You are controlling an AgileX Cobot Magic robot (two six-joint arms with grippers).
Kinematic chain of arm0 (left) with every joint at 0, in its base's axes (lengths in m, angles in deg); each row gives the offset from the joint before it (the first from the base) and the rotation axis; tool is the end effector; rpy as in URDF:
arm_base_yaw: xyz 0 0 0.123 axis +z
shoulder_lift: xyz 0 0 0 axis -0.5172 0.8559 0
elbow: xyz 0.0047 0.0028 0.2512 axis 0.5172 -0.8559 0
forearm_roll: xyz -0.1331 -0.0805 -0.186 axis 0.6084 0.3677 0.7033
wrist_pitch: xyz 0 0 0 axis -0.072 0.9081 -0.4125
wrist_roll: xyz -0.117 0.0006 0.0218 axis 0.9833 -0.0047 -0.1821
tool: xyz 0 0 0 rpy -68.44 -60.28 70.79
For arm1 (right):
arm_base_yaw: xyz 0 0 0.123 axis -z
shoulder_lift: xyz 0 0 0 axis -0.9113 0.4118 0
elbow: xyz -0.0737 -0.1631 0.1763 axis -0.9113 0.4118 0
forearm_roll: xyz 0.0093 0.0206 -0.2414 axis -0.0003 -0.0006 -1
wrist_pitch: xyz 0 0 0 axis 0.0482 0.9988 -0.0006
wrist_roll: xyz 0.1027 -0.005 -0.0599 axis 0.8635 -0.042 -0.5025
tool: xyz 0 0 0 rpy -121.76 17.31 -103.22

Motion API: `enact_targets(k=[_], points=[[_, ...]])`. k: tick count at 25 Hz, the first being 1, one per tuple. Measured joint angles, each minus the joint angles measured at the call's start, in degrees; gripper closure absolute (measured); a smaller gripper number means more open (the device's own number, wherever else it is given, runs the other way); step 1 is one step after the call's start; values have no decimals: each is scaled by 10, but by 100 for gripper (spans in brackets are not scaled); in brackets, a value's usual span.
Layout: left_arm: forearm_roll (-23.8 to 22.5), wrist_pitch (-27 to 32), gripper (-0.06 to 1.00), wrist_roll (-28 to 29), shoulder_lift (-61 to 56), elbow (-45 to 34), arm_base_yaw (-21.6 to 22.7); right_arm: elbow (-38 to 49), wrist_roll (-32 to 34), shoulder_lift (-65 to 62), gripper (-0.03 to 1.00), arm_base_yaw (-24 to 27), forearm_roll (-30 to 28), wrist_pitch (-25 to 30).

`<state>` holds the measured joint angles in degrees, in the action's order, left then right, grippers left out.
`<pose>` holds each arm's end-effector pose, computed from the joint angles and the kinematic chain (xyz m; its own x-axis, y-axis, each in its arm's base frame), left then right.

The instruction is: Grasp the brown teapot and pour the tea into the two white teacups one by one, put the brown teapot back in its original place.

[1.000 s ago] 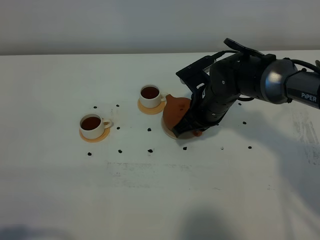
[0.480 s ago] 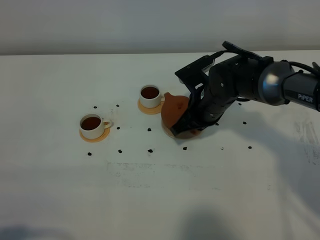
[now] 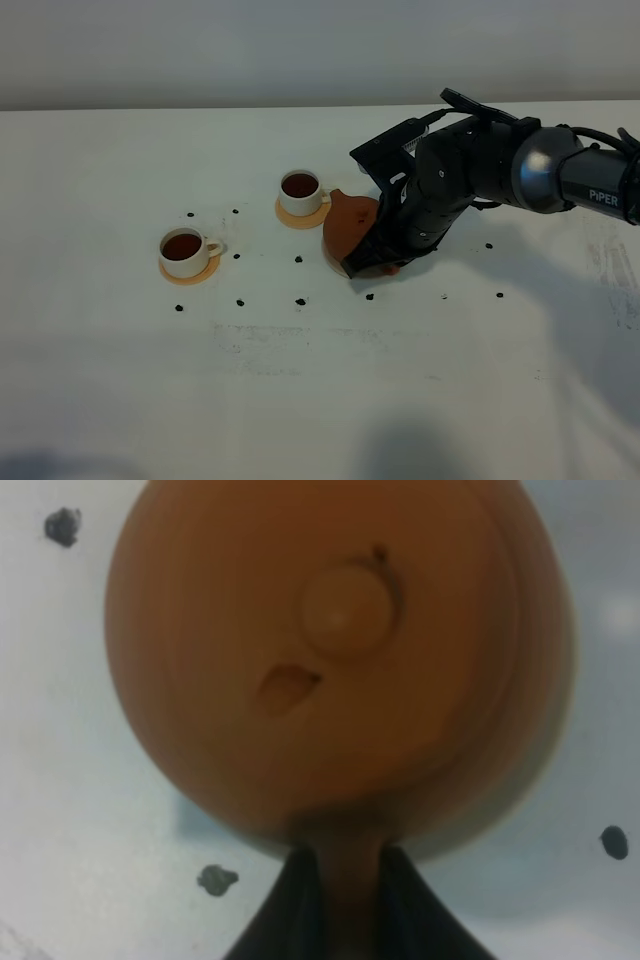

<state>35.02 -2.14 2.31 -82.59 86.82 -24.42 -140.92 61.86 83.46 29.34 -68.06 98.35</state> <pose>0.0454 0.0060 0.2631 -0.4349 -0.0323 -0.8999 -0.1148 0.9932 0.0198 0.3291 0.2427 0.0975 -0.6759 -0.6630 -0.3219 -0.6901 0.7227 -0.0393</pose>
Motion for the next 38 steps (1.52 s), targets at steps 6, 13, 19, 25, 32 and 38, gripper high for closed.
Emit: enact_targets(k=[6,13,19,25,32,38], points=[[0,0,45,0,0,0,0,0,9,0,78,0,-4,12],[0,0,45,0,0,0,0,0,14,-6,51,0,-4,18],[0,0,45,0,0,0,0,0,23,-46,47,0,-22,36],[0,0,45,0,0,0,0,0,62,-116,47,18,-64,69],[0,0,45,0,0,0,0,64,64,-227,47,47,-76,115],[0,0,45,0,0,0,0,180,86,-373,47,91,-78,135]])
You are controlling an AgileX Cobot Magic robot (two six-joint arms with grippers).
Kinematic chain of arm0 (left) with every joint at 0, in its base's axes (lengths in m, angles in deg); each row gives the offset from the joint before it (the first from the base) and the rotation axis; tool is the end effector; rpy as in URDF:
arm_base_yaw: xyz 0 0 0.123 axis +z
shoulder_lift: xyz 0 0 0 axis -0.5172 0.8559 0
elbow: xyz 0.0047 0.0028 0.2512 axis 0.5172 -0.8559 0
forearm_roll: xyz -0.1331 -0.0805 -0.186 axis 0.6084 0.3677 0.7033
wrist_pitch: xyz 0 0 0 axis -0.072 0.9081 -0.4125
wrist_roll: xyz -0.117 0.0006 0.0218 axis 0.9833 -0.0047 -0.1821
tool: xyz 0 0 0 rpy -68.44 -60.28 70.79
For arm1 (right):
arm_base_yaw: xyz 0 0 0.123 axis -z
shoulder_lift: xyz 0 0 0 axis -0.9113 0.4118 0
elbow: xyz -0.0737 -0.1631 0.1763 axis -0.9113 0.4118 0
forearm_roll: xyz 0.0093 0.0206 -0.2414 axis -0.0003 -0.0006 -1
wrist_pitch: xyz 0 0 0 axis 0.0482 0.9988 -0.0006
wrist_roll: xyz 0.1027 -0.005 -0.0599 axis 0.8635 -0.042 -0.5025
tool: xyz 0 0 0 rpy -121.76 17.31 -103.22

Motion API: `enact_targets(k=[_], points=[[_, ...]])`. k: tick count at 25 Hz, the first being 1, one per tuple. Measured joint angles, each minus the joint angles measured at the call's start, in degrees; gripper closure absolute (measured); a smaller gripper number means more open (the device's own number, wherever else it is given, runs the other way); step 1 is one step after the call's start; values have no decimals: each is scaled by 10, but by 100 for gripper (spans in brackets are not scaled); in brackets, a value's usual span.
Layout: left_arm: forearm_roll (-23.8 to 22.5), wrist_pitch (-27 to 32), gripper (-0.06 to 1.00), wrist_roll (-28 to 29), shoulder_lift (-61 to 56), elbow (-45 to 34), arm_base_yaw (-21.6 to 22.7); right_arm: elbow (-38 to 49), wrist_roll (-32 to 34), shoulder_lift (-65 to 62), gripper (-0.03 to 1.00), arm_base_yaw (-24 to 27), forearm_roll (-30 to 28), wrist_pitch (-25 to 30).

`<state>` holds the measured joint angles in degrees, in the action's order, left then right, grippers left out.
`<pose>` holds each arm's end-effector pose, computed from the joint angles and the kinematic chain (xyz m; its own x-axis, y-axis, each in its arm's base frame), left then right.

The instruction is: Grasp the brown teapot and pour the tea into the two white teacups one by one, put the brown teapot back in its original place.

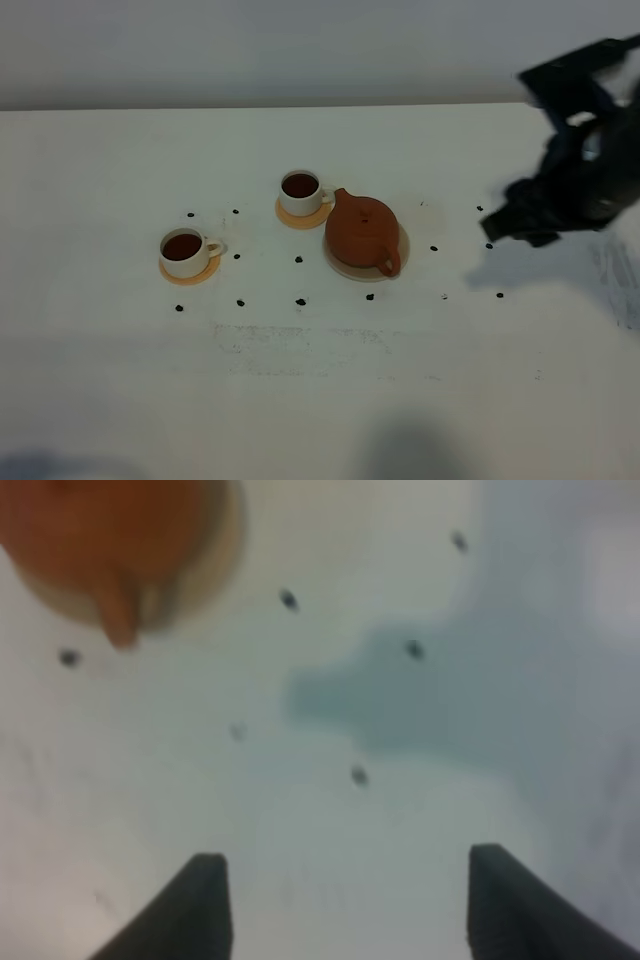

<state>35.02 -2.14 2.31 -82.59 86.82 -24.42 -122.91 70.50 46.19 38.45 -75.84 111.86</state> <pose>0.0454 0.0060 0.2631 -0.4349 -0.0323 -0.8999 -0.1148 0.9932 0.0198 0.2662 0.1234 0.2333 -0.7762 -0.4756 -0.4139 -0.4711 0.8738 -0.1204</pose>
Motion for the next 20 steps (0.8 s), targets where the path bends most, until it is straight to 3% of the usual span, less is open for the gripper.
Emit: enact_targets(k=[9,20], points=[[0,0,45,0,0,0,0,139,28,-265,53,23,12,90],[0,0,45,0,0,0,0,292,32,-509,60,23,37,103]])
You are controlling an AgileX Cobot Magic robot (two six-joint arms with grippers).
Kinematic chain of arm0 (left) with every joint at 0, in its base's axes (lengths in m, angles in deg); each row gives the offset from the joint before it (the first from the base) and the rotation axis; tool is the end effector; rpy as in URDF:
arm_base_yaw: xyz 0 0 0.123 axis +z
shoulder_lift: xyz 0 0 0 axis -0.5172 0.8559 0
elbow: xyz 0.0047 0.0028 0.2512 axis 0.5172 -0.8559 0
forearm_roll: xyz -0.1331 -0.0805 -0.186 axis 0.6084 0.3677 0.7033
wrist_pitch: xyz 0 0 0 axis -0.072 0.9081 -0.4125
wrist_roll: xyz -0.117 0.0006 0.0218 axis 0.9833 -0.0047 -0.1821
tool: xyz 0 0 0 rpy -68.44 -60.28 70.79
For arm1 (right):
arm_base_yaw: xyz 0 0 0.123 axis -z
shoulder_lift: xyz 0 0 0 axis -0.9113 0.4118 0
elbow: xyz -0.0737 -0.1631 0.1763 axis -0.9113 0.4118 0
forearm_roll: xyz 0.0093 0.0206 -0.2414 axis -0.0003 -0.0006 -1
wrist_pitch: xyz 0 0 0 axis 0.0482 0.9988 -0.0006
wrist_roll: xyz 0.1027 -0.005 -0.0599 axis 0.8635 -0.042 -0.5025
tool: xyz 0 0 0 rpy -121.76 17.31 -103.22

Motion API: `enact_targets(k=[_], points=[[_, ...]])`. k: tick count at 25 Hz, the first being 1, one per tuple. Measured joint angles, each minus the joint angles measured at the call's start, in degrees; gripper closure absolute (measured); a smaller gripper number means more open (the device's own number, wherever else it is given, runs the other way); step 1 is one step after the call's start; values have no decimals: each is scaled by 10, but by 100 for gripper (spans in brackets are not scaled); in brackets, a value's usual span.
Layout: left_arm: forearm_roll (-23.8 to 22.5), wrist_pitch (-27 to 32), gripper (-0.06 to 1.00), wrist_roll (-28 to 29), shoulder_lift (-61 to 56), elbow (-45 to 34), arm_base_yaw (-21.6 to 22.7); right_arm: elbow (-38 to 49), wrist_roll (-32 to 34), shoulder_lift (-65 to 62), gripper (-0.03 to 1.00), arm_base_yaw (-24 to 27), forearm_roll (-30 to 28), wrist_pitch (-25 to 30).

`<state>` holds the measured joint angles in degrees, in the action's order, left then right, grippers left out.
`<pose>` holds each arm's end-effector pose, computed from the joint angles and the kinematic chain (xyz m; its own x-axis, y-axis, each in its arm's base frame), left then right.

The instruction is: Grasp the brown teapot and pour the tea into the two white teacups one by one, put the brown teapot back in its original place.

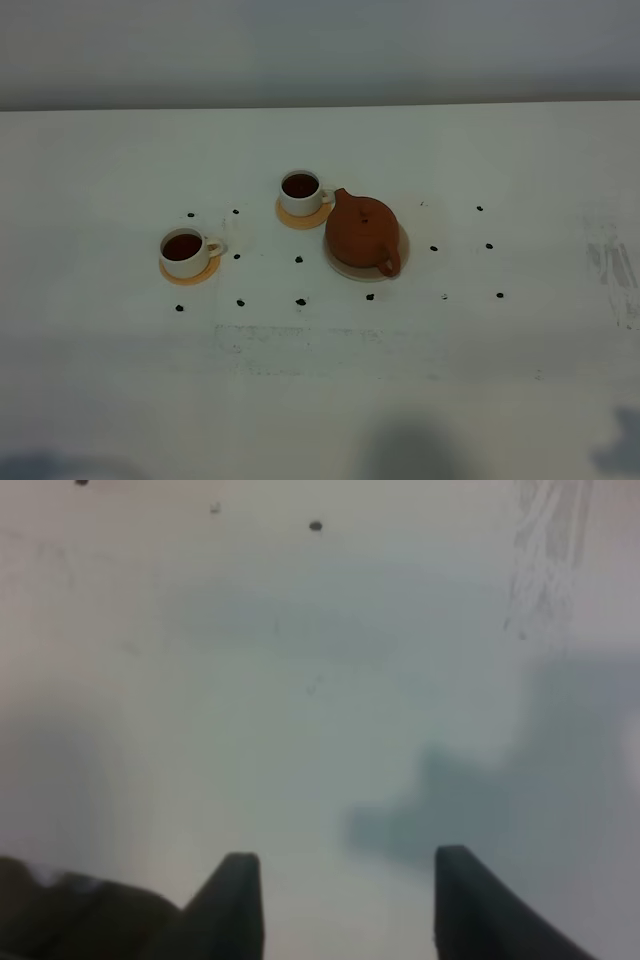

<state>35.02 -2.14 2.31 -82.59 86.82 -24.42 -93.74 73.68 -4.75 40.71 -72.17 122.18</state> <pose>0.0454 0.0060 0.2631 -0.4349 -0.0323 -0.8999 -0.1148 0.9932 0.0198 0.1049 0.0413 0.2459 -0.7457 -0.3066 -0.5915 -0.3634 0.9313 -0.0246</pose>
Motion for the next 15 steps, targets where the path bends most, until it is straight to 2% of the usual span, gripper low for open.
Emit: enact_targets(k=[5,10,15], points=[[0,0,45,0,0,0,0,49,-23,-68,62,0,16,2],[0,0,45,0,0,0,0,52,-88,-124,62,0,50,1],[0,0,45,0,0,0,0,52,-98,-144,62,0,54,0]])
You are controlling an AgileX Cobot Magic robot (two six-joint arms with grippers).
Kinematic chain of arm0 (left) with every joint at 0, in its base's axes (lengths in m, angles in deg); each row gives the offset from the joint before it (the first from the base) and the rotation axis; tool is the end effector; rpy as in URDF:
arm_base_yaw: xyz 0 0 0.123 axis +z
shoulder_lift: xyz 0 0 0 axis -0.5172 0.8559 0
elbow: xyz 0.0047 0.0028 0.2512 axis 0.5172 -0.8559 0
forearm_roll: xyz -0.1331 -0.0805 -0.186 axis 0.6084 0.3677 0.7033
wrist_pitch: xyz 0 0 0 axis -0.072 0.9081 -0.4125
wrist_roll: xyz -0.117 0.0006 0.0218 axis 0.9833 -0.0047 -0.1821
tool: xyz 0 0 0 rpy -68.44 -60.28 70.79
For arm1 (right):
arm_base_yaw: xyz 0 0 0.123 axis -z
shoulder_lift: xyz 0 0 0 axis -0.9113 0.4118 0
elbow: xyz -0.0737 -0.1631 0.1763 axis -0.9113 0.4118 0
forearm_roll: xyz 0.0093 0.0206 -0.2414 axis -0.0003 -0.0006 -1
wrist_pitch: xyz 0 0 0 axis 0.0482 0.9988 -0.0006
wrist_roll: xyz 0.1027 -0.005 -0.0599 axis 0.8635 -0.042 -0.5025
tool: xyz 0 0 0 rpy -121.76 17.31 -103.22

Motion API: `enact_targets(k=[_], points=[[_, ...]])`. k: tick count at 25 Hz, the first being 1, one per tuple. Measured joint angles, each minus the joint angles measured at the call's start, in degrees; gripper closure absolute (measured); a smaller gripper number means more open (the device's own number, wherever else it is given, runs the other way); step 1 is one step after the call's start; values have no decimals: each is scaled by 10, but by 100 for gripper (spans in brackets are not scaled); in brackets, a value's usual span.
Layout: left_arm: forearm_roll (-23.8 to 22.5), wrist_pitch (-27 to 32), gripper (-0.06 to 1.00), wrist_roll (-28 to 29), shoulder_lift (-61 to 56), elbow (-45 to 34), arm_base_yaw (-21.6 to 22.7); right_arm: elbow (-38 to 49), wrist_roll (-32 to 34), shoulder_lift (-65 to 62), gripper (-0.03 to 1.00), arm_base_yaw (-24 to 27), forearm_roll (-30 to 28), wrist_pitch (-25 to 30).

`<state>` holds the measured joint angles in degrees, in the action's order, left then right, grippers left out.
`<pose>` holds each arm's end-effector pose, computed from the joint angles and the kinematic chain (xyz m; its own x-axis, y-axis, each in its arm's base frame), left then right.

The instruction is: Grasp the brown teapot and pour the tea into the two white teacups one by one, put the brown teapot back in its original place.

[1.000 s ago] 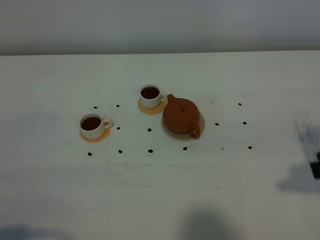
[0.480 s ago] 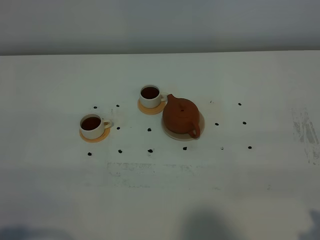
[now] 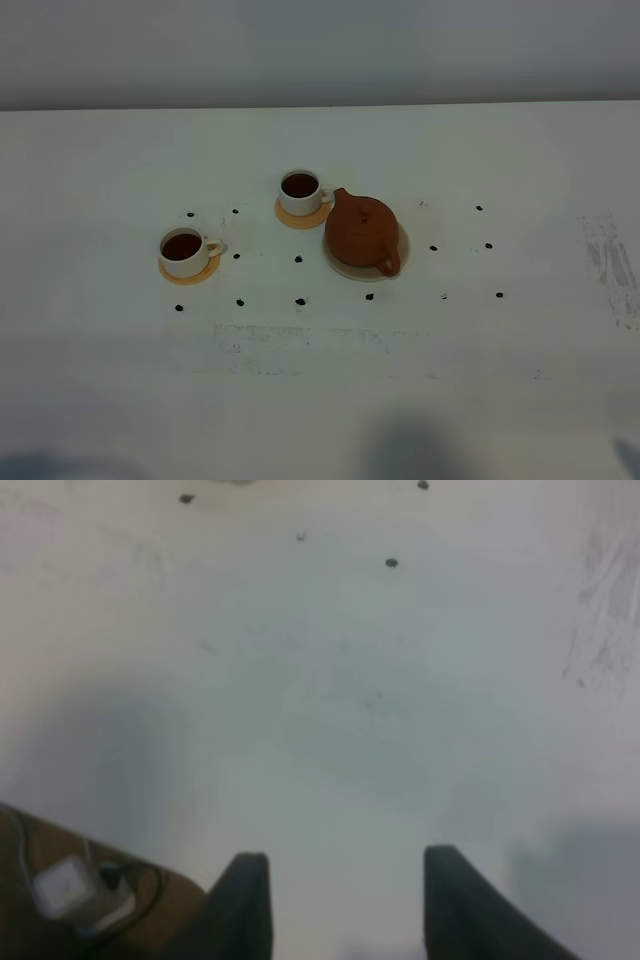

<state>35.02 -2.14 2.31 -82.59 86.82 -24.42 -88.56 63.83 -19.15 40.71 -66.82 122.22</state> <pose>0.0454 0.0060 0.2631 -0.4349 -0.0323 -0.8999 -0.1148 0.9932 0.0198 0.0719 0.0368 0.2421 -0.5948 -0.3779 -0.7096 -0.4947 0.8678 -0.0474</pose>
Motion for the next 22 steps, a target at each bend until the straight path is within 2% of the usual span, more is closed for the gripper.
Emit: enact_targets(k=[8,15,19,22], points=[[0,0,45,0,0,0,0,0,7,-1,62,6,-1,0],[0,0,45,0,0,0,0,0,-14,-18,62,148,18,-1],[0,0,45,0,0,0,0,0,-18,-39,62,204,20,-1],[0,0,45,0,0,0,0,0,-18,-63,62,222,21,-2]])
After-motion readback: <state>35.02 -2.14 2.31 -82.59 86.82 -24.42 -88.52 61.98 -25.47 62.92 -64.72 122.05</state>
